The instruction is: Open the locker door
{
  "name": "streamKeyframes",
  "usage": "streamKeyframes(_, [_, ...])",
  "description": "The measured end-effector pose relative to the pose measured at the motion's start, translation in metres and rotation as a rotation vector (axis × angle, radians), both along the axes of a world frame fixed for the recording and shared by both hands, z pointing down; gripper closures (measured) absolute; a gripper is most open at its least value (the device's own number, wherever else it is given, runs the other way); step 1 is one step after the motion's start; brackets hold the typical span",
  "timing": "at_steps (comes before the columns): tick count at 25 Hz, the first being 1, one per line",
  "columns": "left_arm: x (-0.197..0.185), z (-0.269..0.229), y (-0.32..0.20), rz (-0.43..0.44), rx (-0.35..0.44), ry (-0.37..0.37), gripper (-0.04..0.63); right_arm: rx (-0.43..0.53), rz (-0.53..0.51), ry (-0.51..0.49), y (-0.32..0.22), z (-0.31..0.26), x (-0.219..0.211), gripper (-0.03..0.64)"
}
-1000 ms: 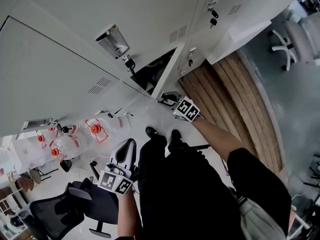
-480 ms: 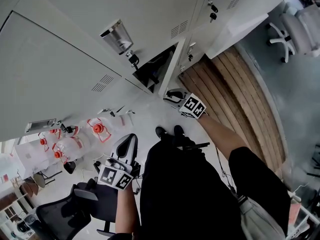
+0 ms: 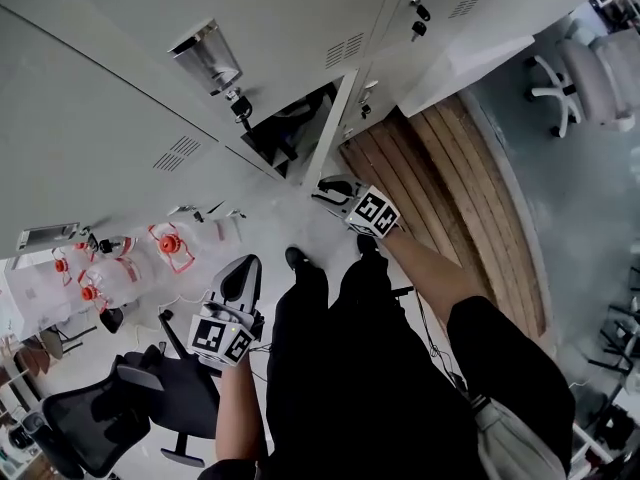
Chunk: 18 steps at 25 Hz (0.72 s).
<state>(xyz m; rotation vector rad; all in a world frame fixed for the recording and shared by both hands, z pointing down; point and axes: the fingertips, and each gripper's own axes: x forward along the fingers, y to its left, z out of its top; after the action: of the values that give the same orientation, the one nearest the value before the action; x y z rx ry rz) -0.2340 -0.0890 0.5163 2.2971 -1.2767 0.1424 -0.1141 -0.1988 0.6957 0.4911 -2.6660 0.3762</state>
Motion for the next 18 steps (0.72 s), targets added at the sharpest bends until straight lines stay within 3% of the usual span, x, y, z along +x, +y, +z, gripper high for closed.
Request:
streamKeyframes(9, [0.041,0.033,0.014,-0.128,-0.024,-0.041,0.580,-0.005,-0.121,0.003,0.014,0.001,0.033,0.497])
streamKeyframes(18, [0.088,0.079,0.030,-0.162,-0.105,-0.061,0.580,-0.009,-0.195,0.010,0.022,0.001,0.067,0.497])
